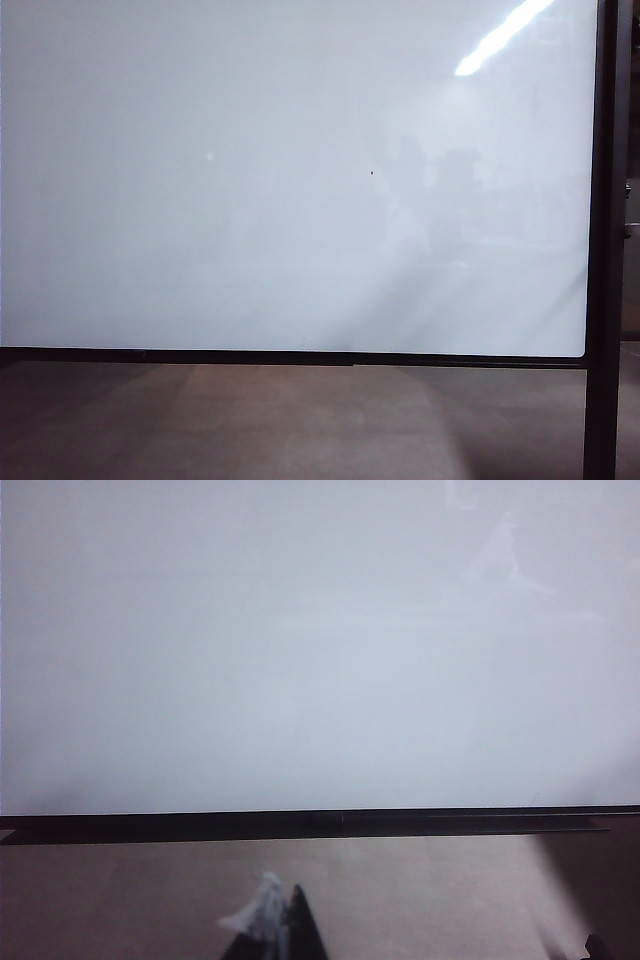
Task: Reach to the right to find the marker pen, pick it up, and write the number 7 on the whiteboard.
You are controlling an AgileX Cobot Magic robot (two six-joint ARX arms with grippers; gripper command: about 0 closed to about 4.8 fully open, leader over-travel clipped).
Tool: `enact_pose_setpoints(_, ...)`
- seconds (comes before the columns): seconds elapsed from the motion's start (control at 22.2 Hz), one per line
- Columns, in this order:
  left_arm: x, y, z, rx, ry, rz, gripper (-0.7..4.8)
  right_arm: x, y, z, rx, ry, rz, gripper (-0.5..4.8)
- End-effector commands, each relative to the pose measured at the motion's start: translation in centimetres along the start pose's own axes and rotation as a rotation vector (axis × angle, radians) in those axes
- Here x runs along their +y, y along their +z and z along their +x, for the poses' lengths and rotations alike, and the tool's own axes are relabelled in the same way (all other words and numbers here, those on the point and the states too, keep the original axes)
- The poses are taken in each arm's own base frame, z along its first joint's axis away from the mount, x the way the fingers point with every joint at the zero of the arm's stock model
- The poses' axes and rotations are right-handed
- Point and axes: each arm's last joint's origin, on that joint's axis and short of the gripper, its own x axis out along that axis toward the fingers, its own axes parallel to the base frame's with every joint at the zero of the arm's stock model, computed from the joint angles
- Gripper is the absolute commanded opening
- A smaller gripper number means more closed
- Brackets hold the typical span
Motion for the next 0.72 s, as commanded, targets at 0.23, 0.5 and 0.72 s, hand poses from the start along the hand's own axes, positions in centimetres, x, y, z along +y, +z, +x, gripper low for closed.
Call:
enact_pose_setpoints(0.23, 0.0, 0.2, 0.0, -0.011, 0.005, 0.001, -0.05, 0.0, 0.5, -0.1, -0.019, 0.006, 0.006, -0.01)
enact_pose_setpoints(0.5, 0.3, 4.5, -1.0, -0.142, 0.020, -0.029, -0.05, -0.1, 5.1, -1.2, -0.108, 0.000, 0.014, -0.02)
enact_pose_setpoints(0.72, 0.3, 9.5, -1.4, -0.185, -0.036, -0.074, -0.05, -0.3, 10.1, -1.8, -0.156, -0.054, 0.022, -0.02)
